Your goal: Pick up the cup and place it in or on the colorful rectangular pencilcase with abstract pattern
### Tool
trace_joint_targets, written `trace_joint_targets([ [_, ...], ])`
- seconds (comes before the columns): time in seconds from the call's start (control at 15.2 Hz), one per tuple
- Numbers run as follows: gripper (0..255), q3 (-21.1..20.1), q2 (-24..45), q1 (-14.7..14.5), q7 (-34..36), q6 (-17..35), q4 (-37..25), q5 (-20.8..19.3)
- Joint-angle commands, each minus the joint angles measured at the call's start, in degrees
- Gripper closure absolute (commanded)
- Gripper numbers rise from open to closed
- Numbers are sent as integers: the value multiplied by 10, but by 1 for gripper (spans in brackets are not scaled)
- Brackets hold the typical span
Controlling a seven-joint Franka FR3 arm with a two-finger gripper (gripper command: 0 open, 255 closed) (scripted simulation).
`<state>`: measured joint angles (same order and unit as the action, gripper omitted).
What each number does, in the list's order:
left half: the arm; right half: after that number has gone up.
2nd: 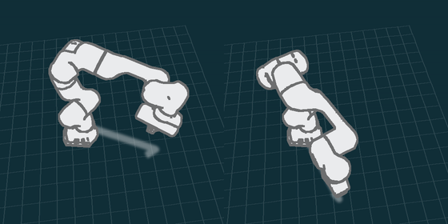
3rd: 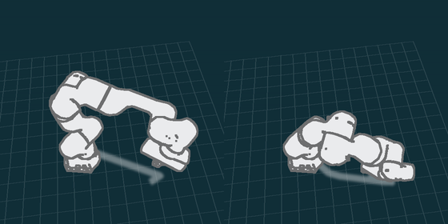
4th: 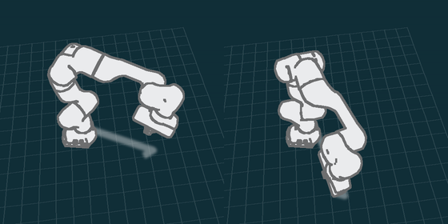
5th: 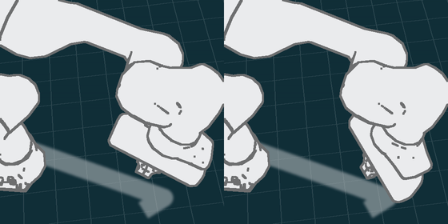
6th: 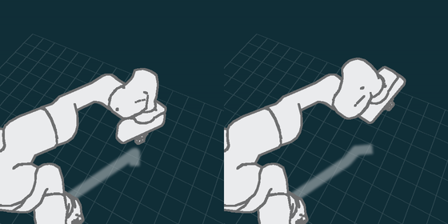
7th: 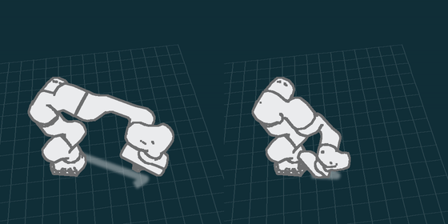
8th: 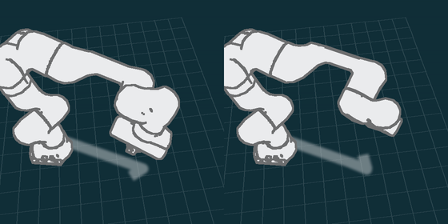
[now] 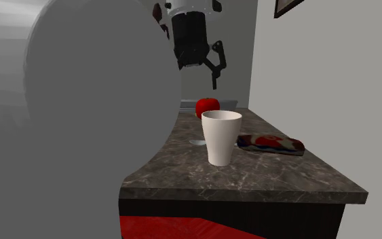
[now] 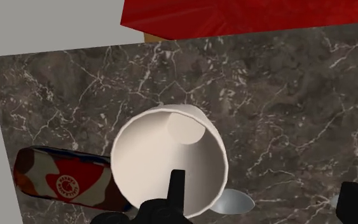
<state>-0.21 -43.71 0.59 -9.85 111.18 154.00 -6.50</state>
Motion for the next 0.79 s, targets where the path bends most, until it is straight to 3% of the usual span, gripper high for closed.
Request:
trace_joint_targets([
  [0.0,0,-2,23,4,2,56,22,-14],
  [0.2,0,-5,59,11,9,127,48,-33],
  [0.73,0,-1,101,21,14,204,82,-46],
])
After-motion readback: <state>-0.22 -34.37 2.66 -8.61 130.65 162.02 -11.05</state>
